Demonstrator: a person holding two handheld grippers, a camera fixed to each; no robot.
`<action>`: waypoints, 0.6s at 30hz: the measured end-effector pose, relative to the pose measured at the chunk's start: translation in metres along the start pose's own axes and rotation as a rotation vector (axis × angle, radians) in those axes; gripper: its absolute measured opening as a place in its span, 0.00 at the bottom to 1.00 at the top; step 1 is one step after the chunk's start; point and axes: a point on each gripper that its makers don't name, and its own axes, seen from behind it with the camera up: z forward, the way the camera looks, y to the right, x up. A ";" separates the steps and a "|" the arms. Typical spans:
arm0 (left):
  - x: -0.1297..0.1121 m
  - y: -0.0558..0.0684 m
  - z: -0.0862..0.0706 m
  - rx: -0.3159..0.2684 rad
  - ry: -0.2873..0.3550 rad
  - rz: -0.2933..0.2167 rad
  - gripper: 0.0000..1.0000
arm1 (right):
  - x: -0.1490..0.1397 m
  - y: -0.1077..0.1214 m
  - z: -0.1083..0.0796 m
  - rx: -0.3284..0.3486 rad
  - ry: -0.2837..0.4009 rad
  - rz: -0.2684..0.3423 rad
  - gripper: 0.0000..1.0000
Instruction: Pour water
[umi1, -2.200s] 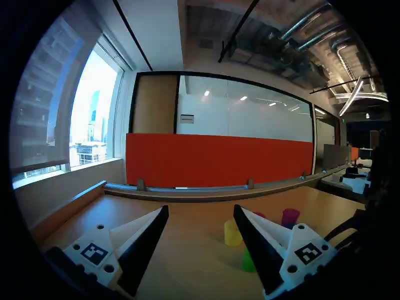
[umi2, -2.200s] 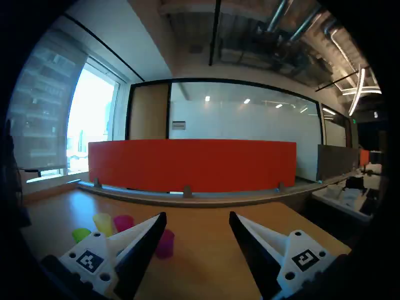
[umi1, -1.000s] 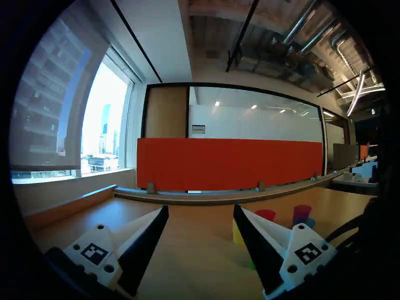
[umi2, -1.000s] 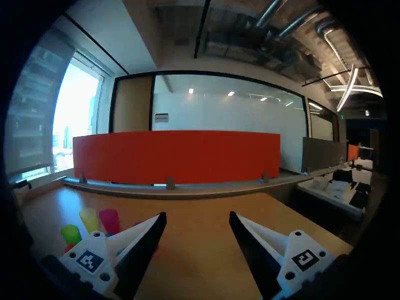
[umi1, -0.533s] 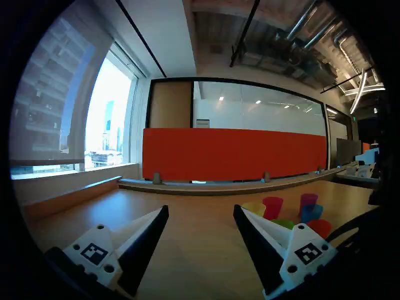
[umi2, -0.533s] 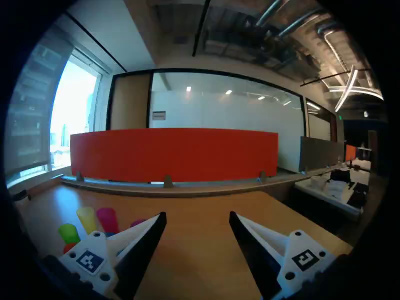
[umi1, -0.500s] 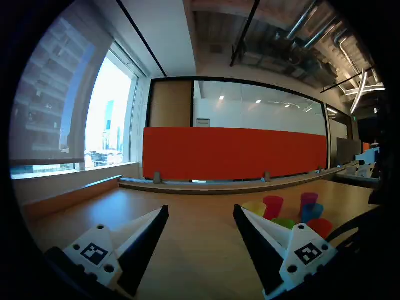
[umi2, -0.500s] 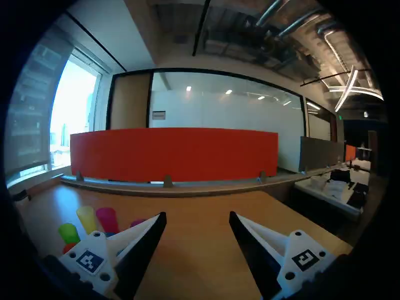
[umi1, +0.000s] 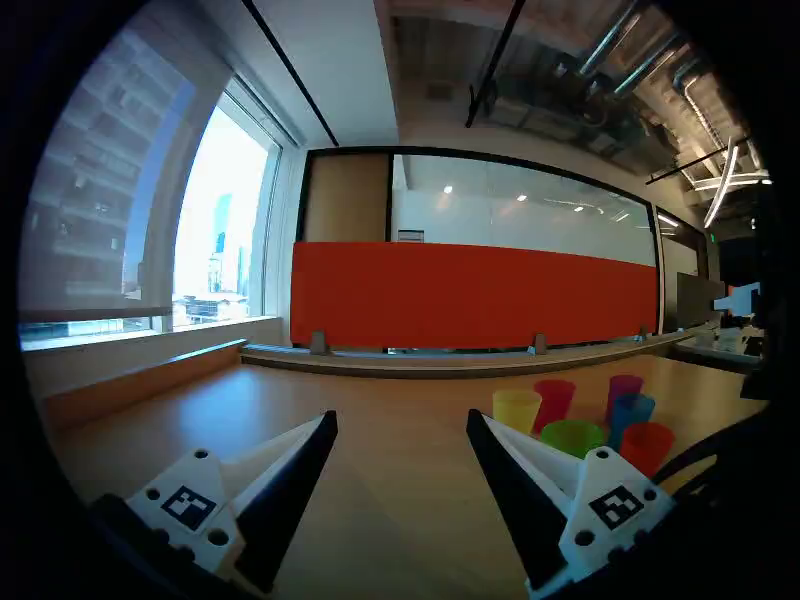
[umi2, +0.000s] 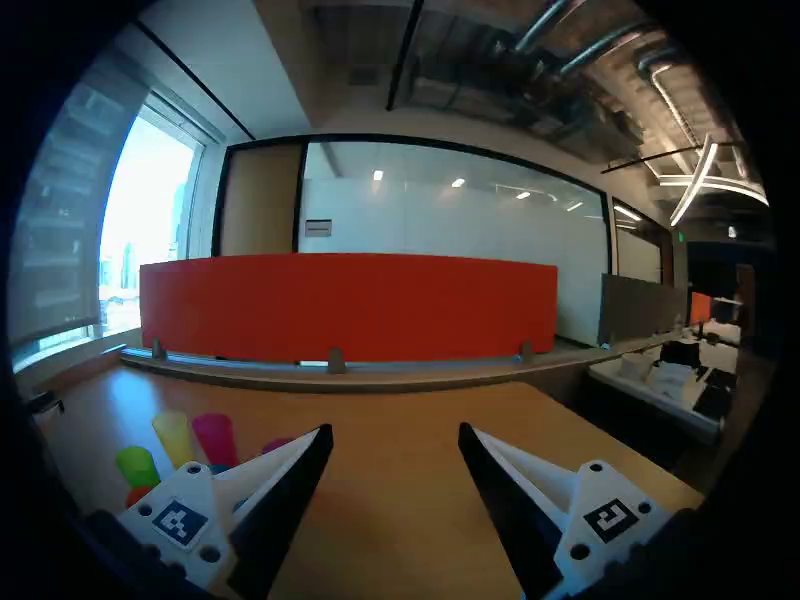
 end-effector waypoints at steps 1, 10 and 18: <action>0.000 0.000 0.000 0.001 0.000 0.000 0.96 | 0.000 -0.001 0.000 0.000 -0.001 0.000 0.97; -0.009 -0.002 0.001 0.005 -0.013 0.006 0.96 | 0.001 -0.001 -0.001 0.001 -0.003 0.001 0.97; -0.011 0.000 0.003 0.004 -0.021 0.037 0.96 | 0.000 0.000 -0.002 0.002 -0.004 -0.001 0.97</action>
